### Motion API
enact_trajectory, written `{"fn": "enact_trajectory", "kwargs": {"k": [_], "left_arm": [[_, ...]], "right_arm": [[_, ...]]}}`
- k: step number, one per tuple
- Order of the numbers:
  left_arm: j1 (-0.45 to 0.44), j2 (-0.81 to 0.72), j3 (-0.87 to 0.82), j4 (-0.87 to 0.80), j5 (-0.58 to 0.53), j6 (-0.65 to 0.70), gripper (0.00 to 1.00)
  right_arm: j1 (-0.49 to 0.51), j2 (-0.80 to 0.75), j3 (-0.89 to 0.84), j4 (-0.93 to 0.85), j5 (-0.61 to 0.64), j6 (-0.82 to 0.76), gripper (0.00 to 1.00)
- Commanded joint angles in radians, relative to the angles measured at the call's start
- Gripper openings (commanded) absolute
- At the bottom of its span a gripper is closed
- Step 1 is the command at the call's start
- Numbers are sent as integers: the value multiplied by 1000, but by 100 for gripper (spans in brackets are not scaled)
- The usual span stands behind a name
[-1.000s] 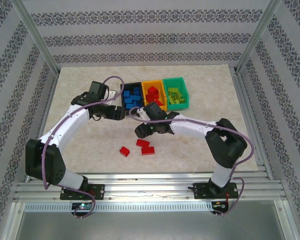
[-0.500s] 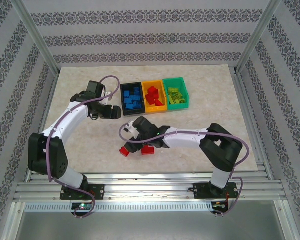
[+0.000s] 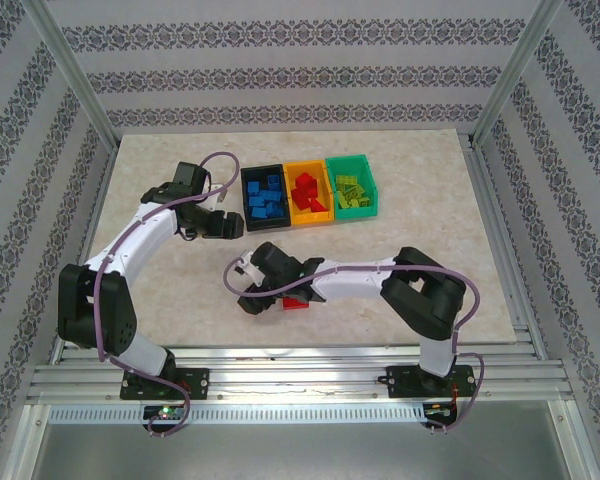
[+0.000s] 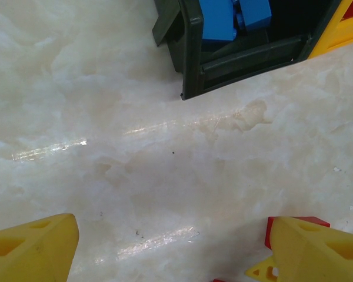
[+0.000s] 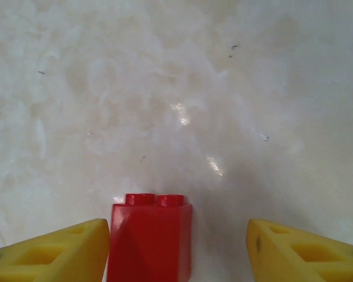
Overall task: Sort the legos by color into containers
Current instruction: Pick up the lego from the bottom-center of the table.
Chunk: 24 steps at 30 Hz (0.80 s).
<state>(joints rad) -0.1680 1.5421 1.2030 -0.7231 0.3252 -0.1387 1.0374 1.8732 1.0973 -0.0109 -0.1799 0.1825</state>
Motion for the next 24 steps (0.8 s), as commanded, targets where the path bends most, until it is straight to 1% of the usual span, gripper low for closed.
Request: {"fn": "enact_trajectory", "kwargs": {"k": [1,5,10,20,24], "left_arm": [[12,-2,31,-29,18,-4,85],[12,-2,29,-26,24,-3,85],[13,-2,29,-23,34,-1,85],[13,0,30,-22,40,0,85],[12,1,29,-21,37,1,85]], "right_arm": [[15,20,33,-16,20,-17,64],[35,55,53,-34,39,-18,64],[39,88,46,-29,55,19,63],[56,109,49,-57,117,17,61],[55,99,49,-51,120,30,59]]}}
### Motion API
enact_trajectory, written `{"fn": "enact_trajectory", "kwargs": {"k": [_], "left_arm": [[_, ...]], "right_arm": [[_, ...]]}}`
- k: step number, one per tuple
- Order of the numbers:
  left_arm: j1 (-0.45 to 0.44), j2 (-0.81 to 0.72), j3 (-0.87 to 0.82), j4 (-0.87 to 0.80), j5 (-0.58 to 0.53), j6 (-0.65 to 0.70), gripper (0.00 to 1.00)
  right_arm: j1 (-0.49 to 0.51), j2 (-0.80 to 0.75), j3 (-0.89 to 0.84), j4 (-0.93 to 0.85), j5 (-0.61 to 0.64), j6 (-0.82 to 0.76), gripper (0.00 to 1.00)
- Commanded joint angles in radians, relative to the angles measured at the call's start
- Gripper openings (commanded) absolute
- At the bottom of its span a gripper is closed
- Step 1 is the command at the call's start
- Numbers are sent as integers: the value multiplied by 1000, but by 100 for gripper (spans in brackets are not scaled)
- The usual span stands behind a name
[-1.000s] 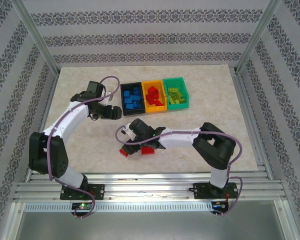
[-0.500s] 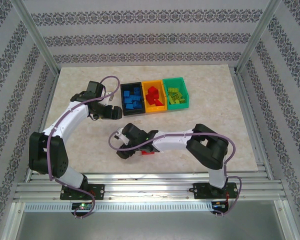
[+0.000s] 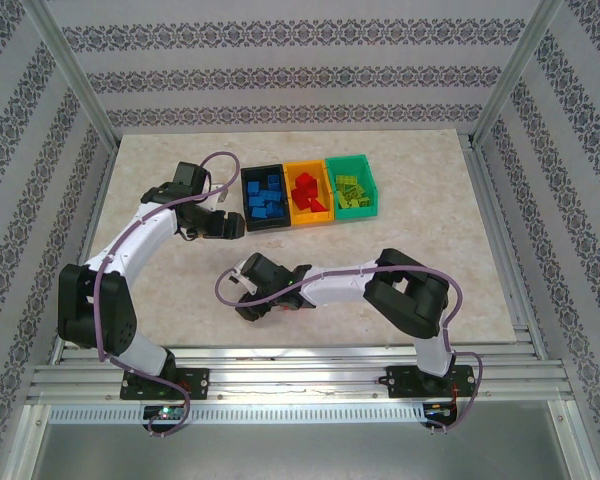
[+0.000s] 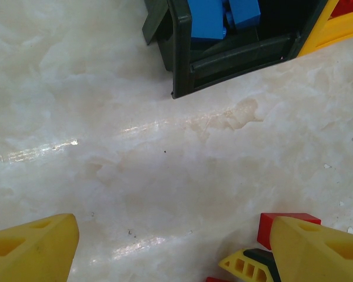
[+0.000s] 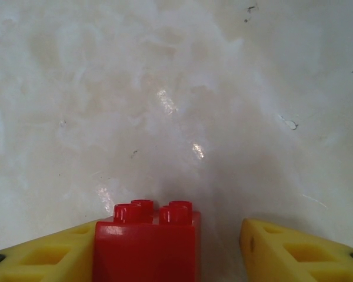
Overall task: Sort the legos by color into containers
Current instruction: Pick up the lego from the bottom-center of the table.
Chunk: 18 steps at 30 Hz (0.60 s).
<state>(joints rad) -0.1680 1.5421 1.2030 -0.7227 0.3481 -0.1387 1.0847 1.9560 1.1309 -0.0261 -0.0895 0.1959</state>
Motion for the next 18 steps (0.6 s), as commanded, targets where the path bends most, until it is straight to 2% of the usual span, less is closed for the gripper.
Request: {"fn": "enact_trajectory", "kwargs": {"k": [1,4,8,18], "left_arm": [[13,0,29,-23,14,1,85],[12,0,31,-24,14,1,85],[13,-1,29,-24,15,1,85],[12,-12,33,-27,15,5,85]], "right_arm": [[3,7,11,-26,11,28,56],[-11,-25,-19,33,-43,51,46],[-14,-47,-26,46,-41,49,34],[-97,-152,-89,146,-105,122,33]]}}
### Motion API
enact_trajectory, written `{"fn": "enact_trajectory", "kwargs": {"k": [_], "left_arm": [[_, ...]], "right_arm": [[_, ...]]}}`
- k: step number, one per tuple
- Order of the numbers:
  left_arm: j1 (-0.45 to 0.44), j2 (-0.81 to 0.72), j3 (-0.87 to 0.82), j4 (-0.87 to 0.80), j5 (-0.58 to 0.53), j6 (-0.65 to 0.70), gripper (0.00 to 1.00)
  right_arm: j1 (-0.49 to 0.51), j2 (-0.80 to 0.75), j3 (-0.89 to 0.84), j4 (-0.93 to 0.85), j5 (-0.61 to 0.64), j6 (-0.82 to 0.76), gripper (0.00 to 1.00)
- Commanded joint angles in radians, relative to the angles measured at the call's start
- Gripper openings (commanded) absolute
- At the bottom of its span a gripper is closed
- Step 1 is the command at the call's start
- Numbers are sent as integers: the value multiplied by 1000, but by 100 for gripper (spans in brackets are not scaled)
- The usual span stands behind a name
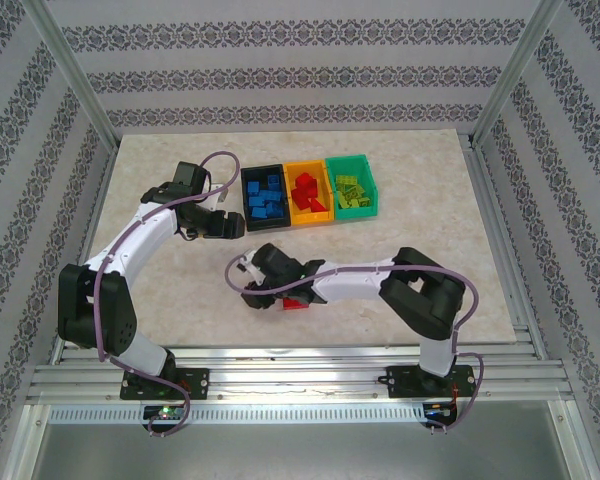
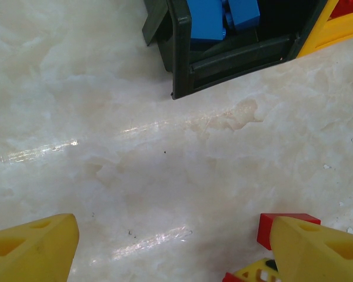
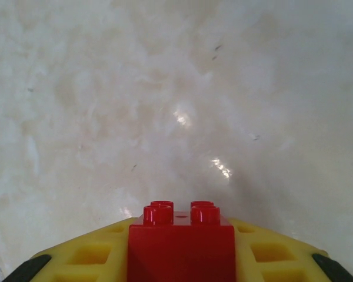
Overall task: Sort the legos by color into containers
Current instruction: Pick up the lego from the bottom-center of the table, then place the lego in the container.
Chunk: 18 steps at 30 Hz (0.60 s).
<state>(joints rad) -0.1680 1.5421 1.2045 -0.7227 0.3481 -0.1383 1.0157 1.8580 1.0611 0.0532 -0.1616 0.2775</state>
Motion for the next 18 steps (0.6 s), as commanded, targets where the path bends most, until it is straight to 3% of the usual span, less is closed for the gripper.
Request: {"fn": "enact_trajectory", "kwargs": {"k": [1,18], "left_arm": [[12,-17,33,-29,11,6,85],[13,-25,26,-22,3,14,85]], "right_arm": [[-42,-62,-29,90,-46,50,32],[-327,-194,-88,215,-106,135,31]]}}
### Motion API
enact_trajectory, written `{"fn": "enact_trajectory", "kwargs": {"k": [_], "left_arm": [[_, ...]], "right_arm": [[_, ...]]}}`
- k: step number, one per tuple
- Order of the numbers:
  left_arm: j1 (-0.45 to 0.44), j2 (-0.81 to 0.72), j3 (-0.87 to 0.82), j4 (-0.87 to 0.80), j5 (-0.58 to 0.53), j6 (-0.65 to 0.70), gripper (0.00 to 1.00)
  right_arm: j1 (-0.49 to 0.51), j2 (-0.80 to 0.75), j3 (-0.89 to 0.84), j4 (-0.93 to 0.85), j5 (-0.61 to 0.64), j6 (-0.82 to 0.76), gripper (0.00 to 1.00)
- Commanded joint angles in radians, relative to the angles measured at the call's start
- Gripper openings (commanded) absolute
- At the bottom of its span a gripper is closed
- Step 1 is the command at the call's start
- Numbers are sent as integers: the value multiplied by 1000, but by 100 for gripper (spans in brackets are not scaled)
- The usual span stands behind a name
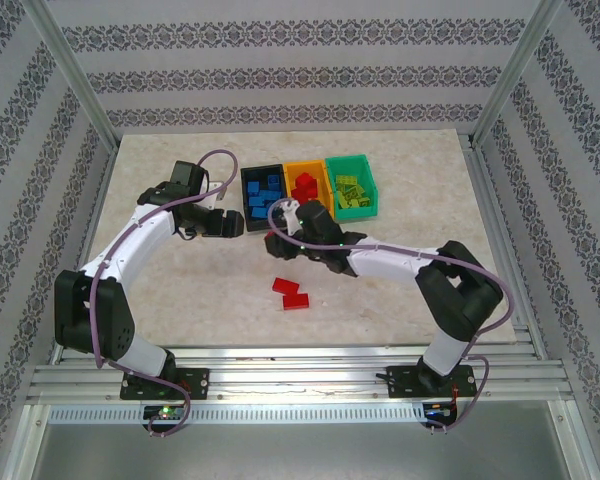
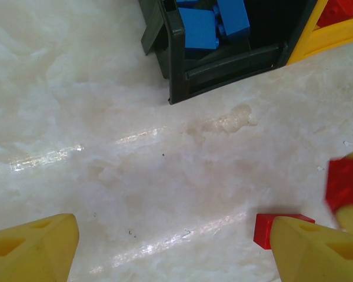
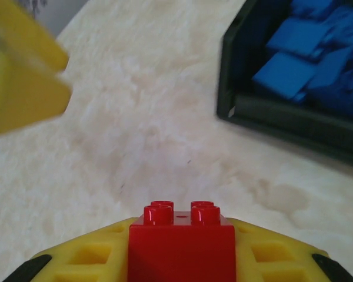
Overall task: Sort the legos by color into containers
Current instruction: Place the lego in the container.
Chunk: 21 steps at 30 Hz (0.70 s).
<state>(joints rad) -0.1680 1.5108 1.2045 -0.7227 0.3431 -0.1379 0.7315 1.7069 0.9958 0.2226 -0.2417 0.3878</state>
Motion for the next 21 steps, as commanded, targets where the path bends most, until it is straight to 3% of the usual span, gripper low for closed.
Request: {"fn": "enact_trajectory", "kwargs": {"k": [1,6,12,17,21], "left_arm": [[12,7,24,-22,7,14,85],[12,8,24,-20,12,15,85],[13,5,23,-20,18,15,85],[12,3,21,-18,18,15,85],[13,7,22,-18,21,14,85]], "right_arm": [[-66,-48,-21,43,-30,27,31],[-168,-41,16,17,-41,43,31],[-286,97,146,-6,-132,112,32],[-340,171,227,-22,-116,124,33],[-369,255,373,-125,-172,115,45]]}}
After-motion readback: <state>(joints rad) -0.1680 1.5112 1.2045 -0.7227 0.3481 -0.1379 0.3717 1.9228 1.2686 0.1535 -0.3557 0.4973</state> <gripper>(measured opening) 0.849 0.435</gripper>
